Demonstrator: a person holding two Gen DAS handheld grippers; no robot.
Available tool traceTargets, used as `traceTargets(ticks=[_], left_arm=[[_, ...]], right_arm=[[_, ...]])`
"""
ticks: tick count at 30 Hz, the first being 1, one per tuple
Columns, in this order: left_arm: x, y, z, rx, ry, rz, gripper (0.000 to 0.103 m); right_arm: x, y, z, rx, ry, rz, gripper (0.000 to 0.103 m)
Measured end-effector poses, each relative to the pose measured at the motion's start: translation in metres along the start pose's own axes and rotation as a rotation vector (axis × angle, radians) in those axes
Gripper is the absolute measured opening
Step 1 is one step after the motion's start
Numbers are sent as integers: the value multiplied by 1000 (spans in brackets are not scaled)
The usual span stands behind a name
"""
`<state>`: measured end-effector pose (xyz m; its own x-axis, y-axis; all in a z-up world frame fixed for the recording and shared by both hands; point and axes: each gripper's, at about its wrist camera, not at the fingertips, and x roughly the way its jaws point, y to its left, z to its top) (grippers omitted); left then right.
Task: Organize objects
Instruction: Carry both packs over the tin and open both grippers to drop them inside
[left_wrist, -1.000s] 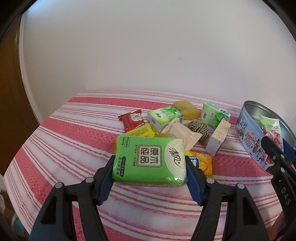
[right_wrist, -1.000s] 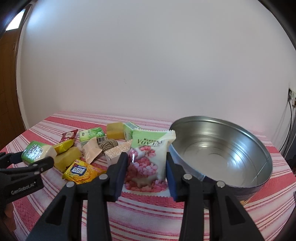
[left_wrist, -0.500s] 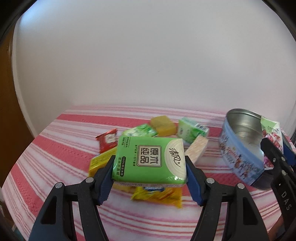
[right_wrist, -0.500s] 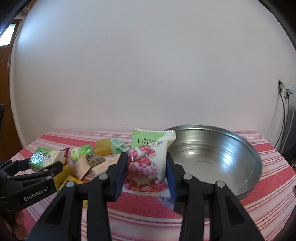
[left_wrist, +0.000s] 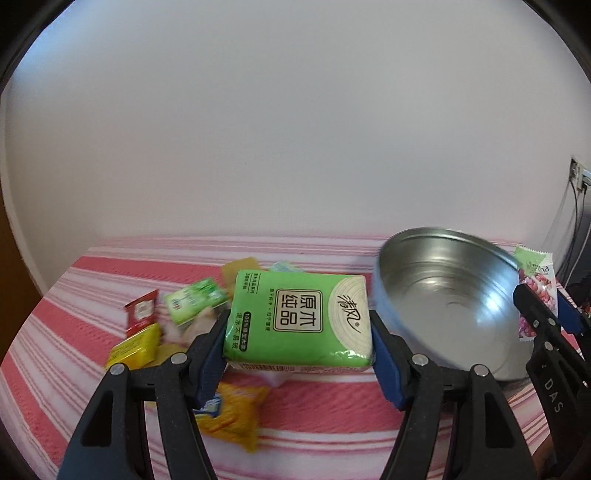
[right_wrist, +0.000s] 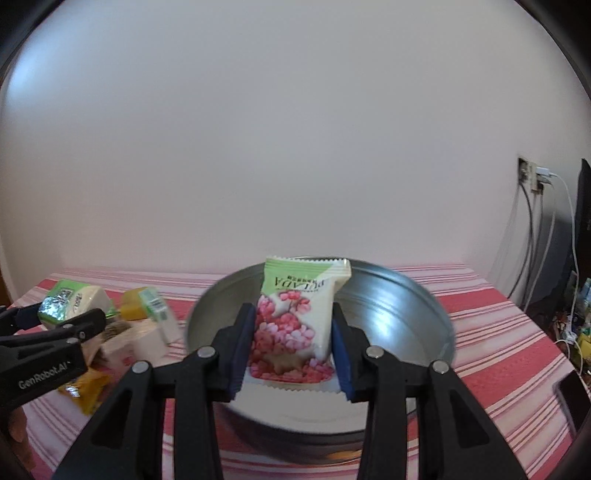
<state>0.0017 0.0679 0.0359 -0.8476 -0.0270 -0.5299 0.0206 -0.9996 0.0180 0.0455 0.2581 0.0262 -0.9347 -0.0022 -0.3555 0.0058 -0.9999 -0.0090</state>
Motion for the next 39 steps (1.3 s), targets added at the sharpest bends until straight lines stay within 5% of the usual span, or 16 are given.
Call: traceTargets(ticks=[19,39], left_arm=[[35,-93,9,84,24,-115,71],[70,-113,3,106,98,-108,71]], right_arm=[[32,-89,16,26,74,-120,40],[58,-87,14,4,146,-100,40]])
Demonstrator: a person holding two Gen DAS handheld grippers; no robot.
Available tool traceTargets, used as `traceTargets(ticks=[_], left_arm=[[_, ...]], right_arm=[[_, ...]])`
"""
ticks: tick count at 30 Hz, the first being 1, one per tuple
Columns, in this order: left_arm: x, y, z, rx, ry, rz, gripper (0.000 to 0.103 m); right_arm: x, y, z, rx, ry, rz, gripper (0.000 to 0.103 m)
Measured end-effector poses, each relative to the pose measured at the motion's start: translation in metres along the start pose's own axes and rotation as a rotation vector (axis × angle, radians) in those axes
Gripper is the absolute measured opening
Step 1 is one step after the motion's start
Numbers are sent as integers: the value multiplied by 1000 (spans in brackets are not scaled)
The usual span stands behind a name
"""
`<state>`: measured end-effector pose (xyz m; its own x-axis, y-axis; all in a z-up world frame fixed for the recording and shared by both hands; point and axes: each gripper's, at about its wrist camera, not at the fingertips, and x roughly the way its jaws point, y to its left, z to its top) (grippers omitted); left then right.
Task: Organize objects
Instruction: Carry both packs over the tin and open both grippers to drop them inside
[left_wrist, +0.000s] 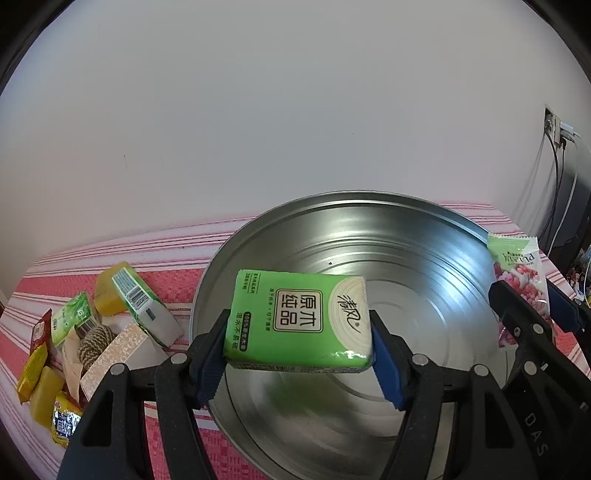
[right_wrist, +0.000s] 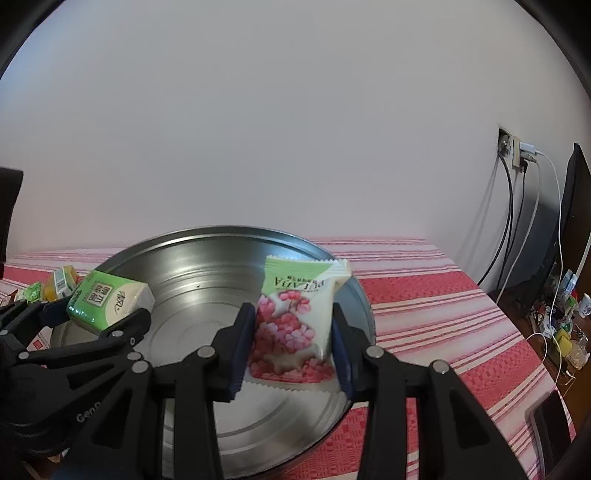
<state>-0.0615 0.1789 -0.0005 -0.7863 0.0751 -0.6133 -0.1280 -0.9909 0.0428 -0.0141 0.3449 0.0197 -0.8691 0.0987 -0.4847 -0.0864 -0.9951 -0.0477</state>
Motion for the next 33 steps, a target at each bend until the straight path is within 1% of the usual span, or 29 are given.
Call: traceTargets(ticks=[3,5,7,8,10,12,13,14,16,20,22,28,33], left_arm=[[0,1,-1,3,-17,17,71],[2,1,-2,9,-29,25,71],[2,2,-1,8,-33,21,72],[1,4,0,0,-35,15,73],[-1,8,2,-25,-48,12,79],[-6,12,4,-40,-66,-1,88],[-8,12,4,-43,-76,-3,91],[-11,13,5,-45,-89,4,93],[-15,14,5,-43,-115,28,94],[-23,21,4,-54,-140,34,94],[-23,27,2,-68,-146,50,94],[-26,40,-5,-88,-142,98,94],[-36,55,-11,-94,-129,120,94]], right_arm=[[2,3,-1,-8,11,4,41],[2,3,-1,-9,9,6,45],[0,3,0,-3,-6,7,66],[-2,3,0,0,-16,-5,70],[-7,0,1,12,-54,-45,88],[-13,-9,3,65,-94,-45,98],[-15,-13,4,89,-106,-32,101],[-16,-16,4,112,-114,-19,101],[-15,-21,6,140,-119,-5,101],[-13,-17,6,144,-110,-2,101],[-14,-15,5,133,-114,-12,101],[-17,-9,1,114,-106,-28,101],[-14,-3,1,124,-69,-28,101]])
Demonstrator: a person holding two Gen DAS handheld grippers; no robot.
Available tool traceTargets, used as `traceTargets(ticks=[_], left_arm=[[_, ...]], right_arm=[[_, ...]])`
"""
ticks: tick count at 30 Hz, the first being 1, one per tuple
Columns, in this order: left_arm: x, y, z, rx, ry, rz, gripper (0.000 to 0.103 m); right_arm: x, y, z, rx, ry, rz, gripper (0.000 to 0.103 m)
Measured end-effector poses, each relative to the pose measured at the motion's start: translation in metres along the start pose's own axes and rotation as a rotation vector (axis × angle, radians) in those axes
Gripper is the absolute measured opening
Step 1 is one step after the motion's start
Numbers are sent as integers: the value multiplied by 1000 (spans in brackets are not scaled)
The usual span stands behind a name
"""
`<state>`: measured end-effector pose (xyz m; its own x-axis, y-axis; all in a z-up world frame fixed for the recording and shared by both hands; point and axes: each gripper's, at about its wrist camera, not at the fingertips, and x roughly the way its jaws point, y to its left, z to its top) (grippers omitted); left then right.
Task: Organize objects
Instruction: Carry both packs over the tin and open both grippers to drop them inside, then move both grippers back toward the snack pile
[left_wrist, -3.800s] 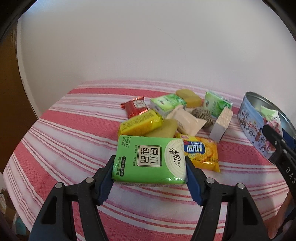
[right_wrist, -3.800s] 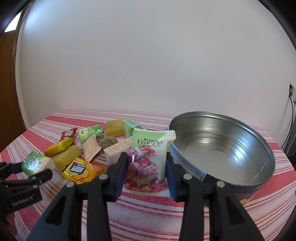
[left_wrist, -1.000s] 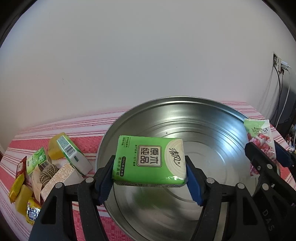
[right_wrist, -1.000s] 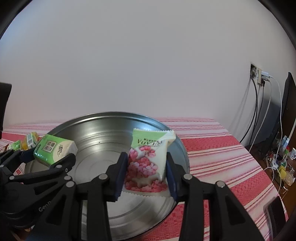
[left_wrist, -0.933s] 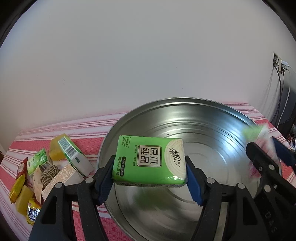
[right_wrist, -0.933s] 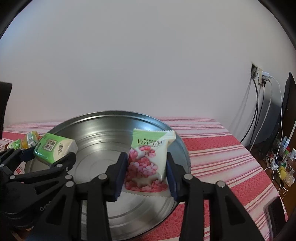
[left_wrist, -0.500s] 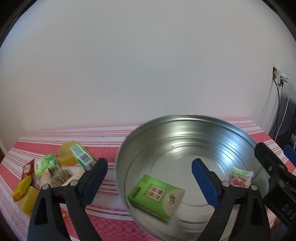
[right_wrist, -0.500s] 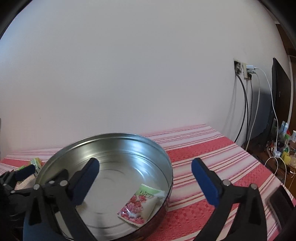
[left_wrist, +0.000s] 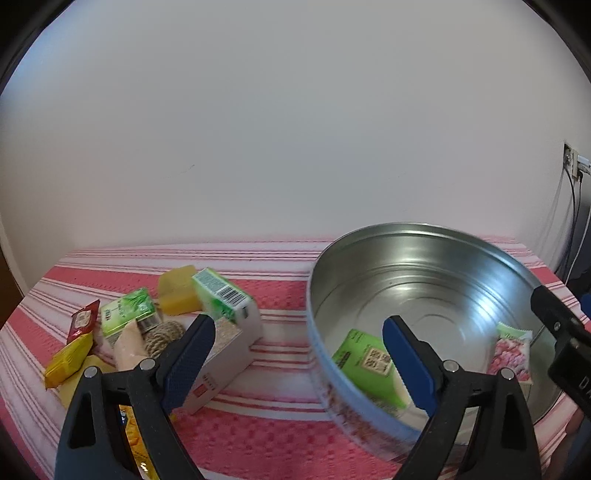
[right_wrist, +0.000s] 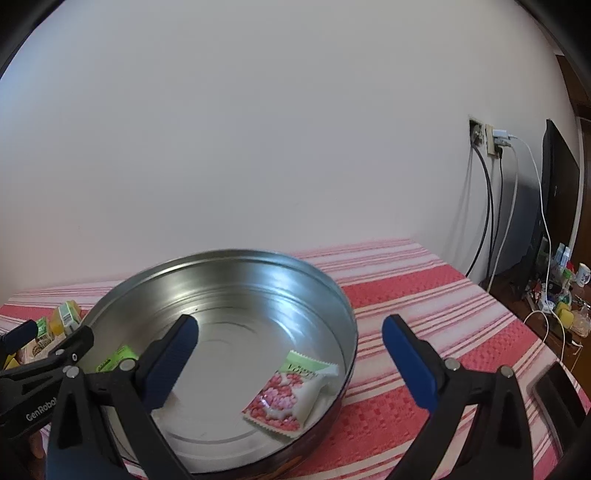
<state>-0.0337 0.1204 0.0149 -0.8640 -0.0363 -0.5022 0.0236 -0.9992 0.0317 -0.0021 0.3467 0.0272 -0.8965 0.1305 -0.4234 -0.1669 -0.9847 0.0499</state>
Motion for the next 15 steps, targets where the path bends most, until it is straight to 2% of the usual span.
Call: traceTargets(ticks=[9,15], left_arm=[[-5,14,-11,5,3,23,94],[-15,21,-13,15,-16,28,94]], right_arm=[[-5,8,-2,46,24,-20,101],[-11,24,-2,0,8,-63,101]])
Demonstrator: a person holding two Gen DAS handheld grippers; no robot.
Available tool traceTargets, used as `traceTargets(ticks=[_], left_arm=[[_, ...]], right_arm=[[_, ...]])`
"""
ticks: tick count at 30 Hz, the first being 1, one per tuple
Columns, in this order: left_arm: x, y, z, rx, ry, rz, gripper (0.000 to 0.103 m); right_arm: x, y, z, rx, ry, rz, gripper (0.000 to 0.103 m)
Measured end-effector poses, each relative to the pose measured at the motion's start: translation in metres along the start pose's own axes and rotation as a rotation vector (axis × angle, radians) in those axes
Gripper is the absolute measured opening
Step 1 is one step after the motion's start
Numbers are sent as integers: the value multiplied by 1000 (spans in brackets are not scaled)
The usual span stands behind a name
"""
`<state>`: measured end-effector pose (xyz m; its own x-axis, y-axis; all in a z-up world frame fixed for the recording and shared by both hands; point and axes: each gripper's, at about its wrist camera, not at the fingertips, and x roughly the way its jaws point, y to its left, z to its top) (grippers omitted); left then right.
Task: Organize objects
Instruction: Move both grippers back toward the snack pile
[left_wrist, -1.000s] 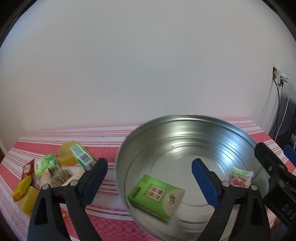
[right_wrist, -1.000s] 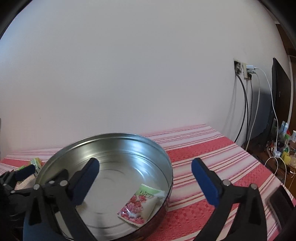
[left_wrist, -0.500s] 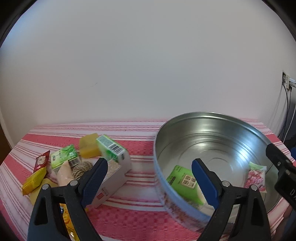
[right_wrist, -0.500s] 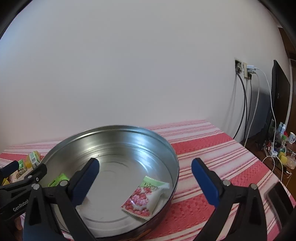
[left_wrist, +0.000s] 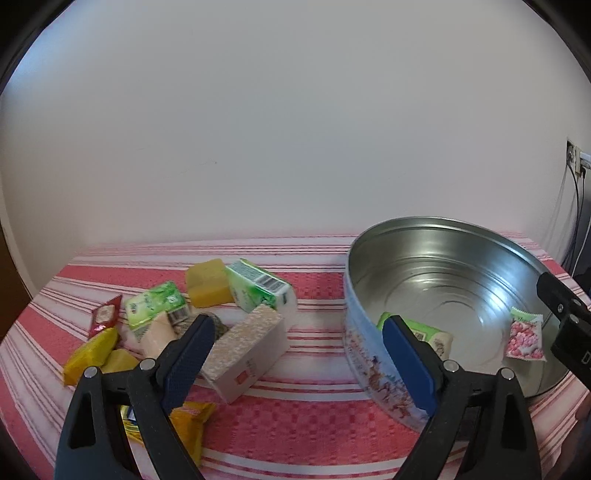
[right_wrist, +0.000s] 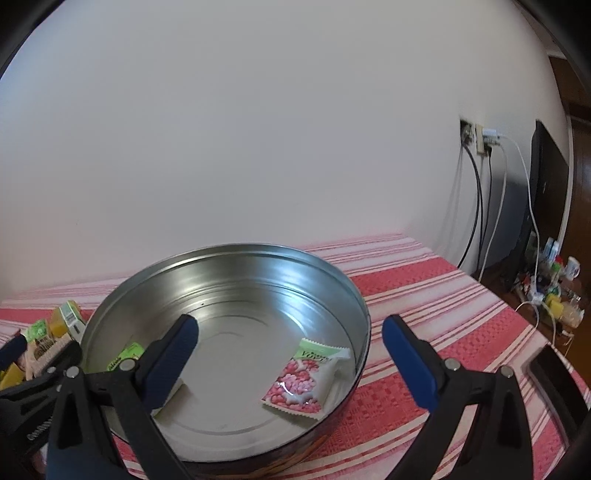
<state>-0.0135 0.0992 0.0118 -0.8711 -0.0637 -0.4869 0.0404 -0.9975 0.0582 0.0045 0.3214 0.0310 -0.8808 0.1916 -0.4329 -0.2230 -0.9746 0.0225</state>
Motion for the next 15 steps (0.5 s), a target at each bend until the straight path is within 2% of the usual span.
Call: traceTargets(ticks=[15], left_arm=[[-8,37,-7,-6,-9,36,94]], right_arm=[[-8,27,-1,24,27,-5,101]])
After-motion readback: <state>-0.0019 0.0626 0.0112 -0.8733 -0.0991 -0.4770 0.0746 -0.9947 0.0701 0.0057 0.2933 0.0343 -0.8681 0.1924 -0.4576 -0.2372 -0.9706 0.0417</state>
